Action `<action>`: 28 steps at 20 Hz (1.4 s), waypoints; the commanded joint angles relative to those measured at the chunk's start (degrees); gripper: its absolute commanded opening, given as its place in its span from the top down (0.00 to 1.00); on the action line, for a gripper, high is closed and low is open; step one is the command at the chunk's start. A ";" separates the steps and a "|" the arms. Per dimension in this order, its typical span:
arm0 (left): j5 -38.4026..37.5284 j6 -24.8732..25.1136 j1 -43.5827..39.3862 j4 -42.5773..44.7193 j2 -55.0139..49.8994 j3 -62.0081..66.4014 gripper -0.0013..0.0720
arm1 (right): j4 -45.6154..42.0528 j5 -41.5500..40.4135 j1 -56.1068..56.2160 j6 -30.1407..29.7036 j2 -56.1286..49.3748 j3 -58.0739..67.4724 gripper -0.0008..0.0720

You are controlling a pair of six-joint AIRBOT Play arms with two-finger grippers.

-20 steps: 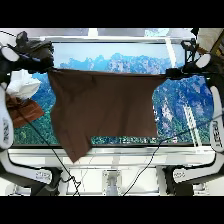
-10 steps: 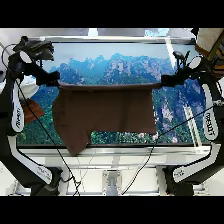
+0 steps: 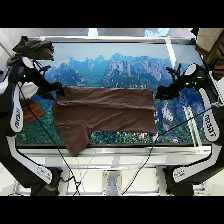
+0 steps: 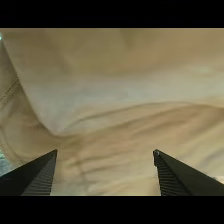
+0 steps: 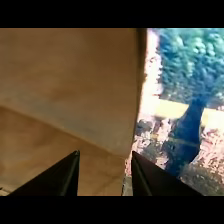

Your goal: Fold the shirts.

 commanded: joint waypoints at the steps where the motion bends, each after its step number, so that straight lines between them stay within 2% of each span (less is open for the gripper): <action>1: 1.16 4.31 3.34 -7.08 6.23 0.26 0.04 | -7.30 0.74 -1.86 -1.11 5.90 -0.66 0.47; 3: 2.38 6.38 6.67 -7.30 13.44 -3.28 0.04 | -7.13 4.55 -5.84 -1.88 10.95 -1.84 0.47; 5: 4.90 9.86 10.34 -8.15 23.19 -14.38 0.04 | -1.86 4.31 -11.10 -3.39 17.79 -8.48 0.47; 8: 13.88 12.37 15.78 -6.27 39.06 -40.26 0.04 | 6.69 -0.46 -17.84 -6.32 28.50 -26.05 0.46; 9: 16.57 12.17 17.46 -7.67 42.86 -48.37 0.04 | 9.46 -1.86 -19.45 -6.45 31.34 -32.83 0.43; 10: 18.53 12.22 18.82 -10.16 45.86 -55.60 0.04 | 12.61 -2.51 -20.44 -6.99 33.33 -39.39 0.35; 12: 21.27 12.74 19.87 -14.67 49.03 -66.64 0.04 | 19.71 -4.63 -20.83 -9.75 35.17 -50.53 0.33; 14: 22.23 14.05 19.87 -17.49 49.22 -69.77 0.04 | 25.03 -8.66 -20.83 -12.17 35.28 -58.90 0.33; 17: 23.54 14.14 19.87 -18.64 49.31 -68.26 0.04 | 24.87 -11.58 -20.87 -13.86 35.28 -64.65 0.33; 22: 23.41 14.16 19.87 -21.11 49.33 -65.94 0.04 | 25.14 -17.00 -20.87 -13.77 35.26 -69.16 0.33; 28: 21.51 14.16 19.87 -21.62 49.33 -63.67 0.04 | 30.47 -26.71 -20.81 -14.05 35.26 -70.25 0.34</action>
